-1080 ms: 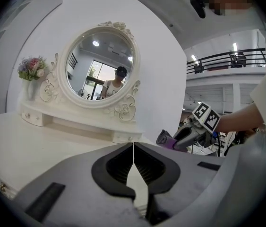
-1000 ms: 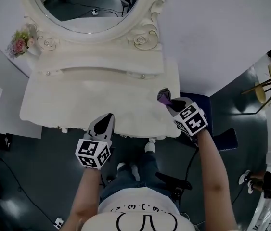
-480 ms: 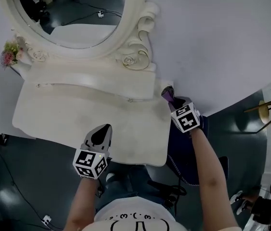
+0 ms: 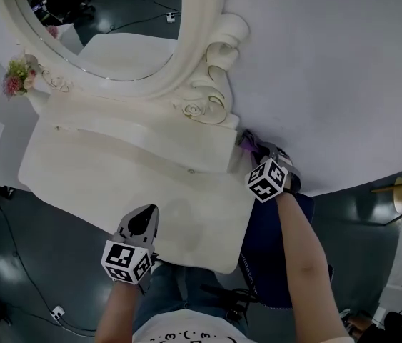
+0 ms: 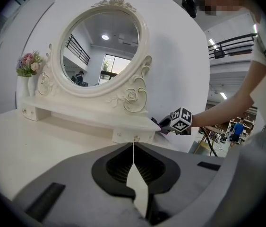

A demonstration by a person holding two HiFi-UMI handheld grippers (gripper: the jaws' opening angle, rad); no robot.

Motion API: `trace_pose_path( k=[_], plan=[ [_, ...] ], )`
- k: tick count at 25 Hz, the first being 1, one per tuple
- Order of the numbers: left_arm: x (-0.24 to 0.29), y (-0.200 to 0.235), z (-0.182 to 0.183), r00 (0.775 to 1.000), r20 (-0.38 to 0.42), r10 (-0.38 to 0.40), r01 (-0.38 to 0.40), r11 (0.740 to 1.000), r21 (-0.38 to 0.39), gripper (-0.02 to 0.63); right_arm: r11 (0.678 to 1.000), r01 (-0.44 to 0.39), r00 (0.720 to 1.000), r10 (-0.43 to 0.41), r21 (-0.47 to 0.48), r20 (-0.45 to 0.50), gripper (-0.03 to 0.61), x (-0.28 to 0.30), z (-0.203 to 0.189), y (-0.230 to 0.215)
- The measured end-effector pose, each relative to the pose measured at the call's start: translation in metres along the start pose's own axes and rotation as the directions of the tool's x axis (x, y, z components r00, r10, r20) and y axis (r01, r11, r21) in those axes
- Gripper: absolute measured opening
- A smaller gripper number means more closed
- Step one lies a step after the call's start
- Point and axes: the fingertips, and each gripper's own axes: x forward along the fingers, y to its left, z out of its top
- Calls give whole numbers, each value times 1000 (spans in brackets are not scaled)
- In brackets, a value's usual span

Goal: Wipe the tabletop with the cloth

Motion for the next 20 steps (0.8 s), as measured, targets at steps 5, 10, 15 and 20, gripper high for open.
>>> trace_pose_path(
  k=[5,10,15,20],
  plan=[
    [-1,-1,-6,999,-32,8,-7,1000,10,3,984,-53,998,46,-171,-44,75,29,-1,6],
    [2,-2,-9,999,-44,-3,3,1000,14,3,981,-124,992,126,-147,8,74,34,9,11],
    [4,-9,-12,998,-57,-15,16,1000,23,3,965,-231,968,241,-126,65,72,35,20,17],
    [-2,-13,-14,999,-50,-5,6,1000,17,3,959,-277,959,280,-62,45,69,29,21,21]
  ],
)
